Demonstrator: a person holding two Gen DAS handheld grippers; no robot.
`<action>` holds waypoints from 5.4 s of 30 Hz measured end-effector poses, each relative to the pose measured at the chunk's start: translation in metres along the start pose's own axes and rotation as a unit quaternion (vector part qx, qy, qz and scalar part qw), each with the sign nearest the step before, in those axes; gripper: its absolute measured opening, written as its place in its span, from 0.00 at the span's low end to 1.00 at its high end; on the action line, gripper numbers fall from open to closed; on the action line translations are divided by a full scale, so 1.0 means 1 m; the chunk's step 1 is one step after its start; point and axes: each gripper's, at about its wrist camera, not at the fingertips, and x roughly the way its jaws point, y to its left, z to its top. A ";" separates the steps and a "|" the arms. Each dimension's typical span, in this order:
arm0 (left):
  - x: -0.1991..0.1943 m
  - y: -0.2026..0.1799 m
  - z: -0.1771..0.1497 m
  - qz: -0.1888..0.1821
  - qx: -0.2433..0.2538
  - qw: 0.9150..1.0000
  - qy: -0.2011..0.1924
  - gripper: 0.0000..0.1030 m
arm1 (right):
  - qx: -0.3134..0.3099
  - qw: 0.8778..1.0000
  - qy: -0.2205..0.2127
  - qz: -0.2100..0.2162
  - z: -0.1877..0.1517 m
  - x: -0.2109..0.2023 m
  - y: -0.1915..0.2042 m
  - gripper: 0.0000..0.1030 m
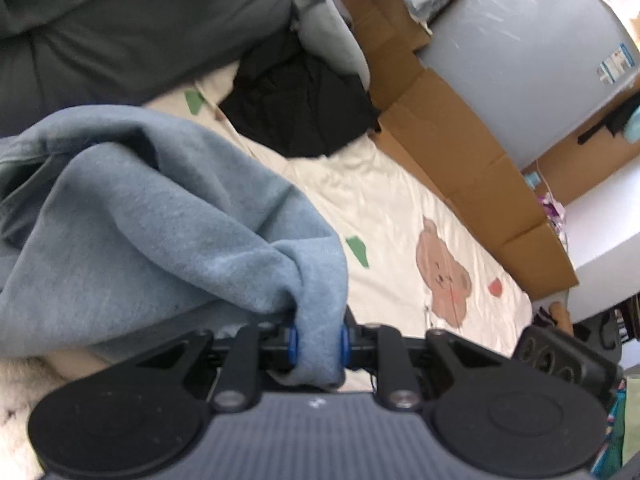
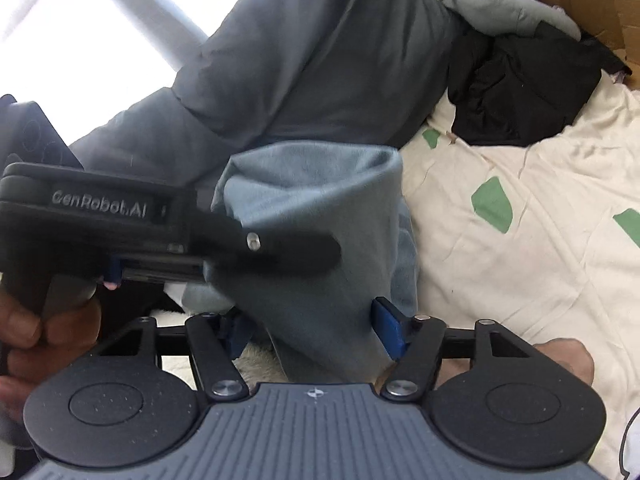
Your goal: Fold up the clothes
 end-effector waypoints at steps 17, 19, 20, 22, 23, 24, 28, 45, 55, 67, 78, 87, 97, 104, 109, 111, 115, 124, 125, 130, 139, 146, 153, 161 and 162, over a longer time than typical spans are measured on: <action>0.015 -0.020 0.009 -0.024 -0.001 0.999 0.022 0.20 | 0.036 0.998 -0.044 -0.034 0.000 -0.013 -0.026 0.30; 0.015 -0.020 0.008 -0.025 -0.006 0.999 0.024 0.23 | 0.042 0.997 -0.043 -0.050 -0.003 -0.014 -0.028 0.29; 0.014 -0.021 0.008 -0.025 -0.003 0.999 0.025 0.28 | 0.046 0.996 -0.043 -0.056 -0.005 -0.015 -0.029 0.29; 0.009 -0.023 0.007 -0.016 0.009 1.000 0.023 0.40 | 0.056 0.995 -0.044 -0.065 -0.007 -0.017 -0.034 0.28; 0.004 -0.022 0.007 -0.010 0.012 1.000 0.018 0.50 | 0.062 0.995 -0.047 -0.068 -0.007 -0.019 -0.037 0.28; -0.002 -0.020 0.007 -0.007 0.011 1.000 0.008 0.51 | 0.067 0.994 -0.049 -0.070 -0.007 -0.021 -0.039 0.28; -0.024 -0.007 0.005 0.018 0.005 0.999 -0.031 0.64 | 0.083 0.991 -0.068 -0.081 -0.002 -0.034 -0.052 0.28; -0.032 0.066 -0.022 0.154 -0.053 0.985 -0.051 0.64 | 0.119 0.975 -0.095 -0.163 0.017 -0.094 -0.122 0.21; -0.021 0.104 -0.035 0.177 -0.072 0.981 -0.037 0.64 | 0.139 0.966 -0.104 -0.193 0.035 -0.103 -0.150 0.15; -0.020 0.112 -0.041 0.193 -0.050 0.980 -0.027 0.65 | 0.120 0.963 -0.112 -0.215 0.095 -0.101 -0.189 0.14; -0.006 0.099 -0.040 0.184 0.000 0.983 -0.003 0.72 | 0.053 0.972 -0.094 -0.210 0.172 -0.083 -0.227 0.14; -0.011 0.108 -0.042 0.203 0.002 0.979 0.001 0.73 | 0.050 0.964 -0.071 -0.251 0.230 -0.051 -0.266 0.17; 0.008 0.116 -0.043 0.230 0.011 0.973 0.032 0.76 | -0.003 0.953 0.001 -0.302 0.194 -0.059 -0.273 0.45; 0.015 0.114 -0.042 0.254 0.029 0.966 0.032 0.76 | -0.025 0.954 0.066 -0.290 0.135 -0.074 -0.266 0.46; 0.014 0.134 -0.036 0.284 0.006 0.958 0.029 0.76 | 0.037 0.963 0.083 -0.255 0.094 -0.074 -0.268 0.46; 0.018 0.145 -0.035 0.299 -0.009 0.954 0.031 0.76 | 0.060 0.965 0.084 -0.241 0.076 -0.069 -0.265 0.46; 0.030 0.165 -0.037 0.313 -0.040 0.948 0.049 0.76 | 0.105 0.967 0.081 -0.217 0.043 -0.056 -0.248 0.46; 0.046 0.164 -0.033 0.311 -0.022 0.948 0.057 0.65 | 0.224 0.964 0.062 -0.131 -0.030 -0.025 -0.200 0.46; 0.045 0.164 -0.032 0.309 -0.020 0.949 0.055 0.62 | 0.225 0.964 0.063 -0.131 -0.036 -0.021 -0.196 0.46; 0.041 0.163 -0.028 0.293 -0.013 0.955 0.048 0.38 | 0.253 0.958 0.053 -0.123 -0.053 -0.004 -0.191 0.46; 0.039 0.159 -0.025 0.253 -0.014 0.966 0.041 0.21 | 0.288 0.950 0.002 -0.123 -0.062 0.026 -0.181 0.46; 0.049 0.133 -0.015 0.237 -0.003 0.971 0.044 0.15 | 0.301 0.945 -0.002 -0.133 -0.067 0.024 -0.172 0.05; 0.044 0.104 -0.018 0.206 0.000 0.978 0.040 0.10 | 0.226 0.963 0.017 -0.142 -0.056 -0.003 -0.148 0.03; 0.042 0.075 -0.032 0.166 -0.013 0.985 0.033 0.09 | 0.172 0.971 0.018 -0.165 -0.035 -0.041 -0.129 0.03; 0.041 0.071 -0.033 0.160 -0.015 0.986 0.033 0.08 | 0.166 0.971 0.018 -0.170 -0.031 -0.046 -0.128 0.03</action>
